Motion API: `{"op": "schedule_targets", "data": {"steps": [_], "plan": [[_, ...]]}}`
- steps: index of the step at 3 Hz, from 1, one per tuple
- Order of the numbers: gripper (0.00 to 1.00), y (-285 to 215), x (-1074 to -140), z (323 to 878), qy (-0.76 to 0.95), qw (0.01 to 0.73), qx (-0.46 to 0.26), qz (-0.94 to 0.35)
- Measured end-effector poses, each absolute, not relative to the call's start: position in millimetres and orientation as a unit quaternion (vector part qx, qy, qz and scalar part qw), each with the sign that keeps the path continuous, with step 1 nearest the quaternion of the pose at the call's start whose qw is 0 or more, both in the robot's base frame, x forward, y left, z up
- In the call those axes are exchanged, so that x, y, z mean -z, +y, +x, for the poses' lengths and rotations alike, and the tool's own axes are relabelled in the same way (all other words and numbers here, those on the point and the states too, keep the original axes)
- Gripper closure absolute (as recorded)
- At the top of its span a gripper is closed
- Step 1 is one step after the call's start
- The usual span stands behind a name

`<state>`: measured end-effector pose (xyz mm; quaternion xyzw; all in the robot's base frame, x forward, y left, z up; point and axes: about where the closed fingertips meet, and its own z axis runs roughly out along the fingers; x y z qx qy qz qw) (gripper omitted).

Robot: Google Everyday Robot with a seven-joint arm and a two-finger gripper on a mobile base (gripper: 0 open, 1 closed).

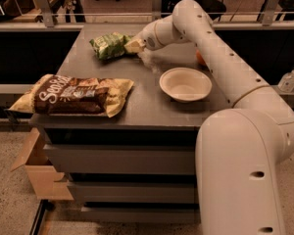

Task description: Move green jalapeno chip bag near brown chip bag

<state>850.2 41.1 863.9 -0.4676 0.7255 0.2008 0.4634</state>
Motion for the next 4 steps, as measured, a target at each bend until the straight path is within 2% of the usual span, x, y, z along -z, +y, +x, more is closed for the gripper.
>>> {"op": "schedule_targets", "data": {"steps": [1,4], "plan": [[1.00,51.1,-887.4,827.8,0.696,0.477,-0.222,-0.488],[1.00,86.5,-930.1,737.0,0.655,0.458,-0.313,-0.513]]}}
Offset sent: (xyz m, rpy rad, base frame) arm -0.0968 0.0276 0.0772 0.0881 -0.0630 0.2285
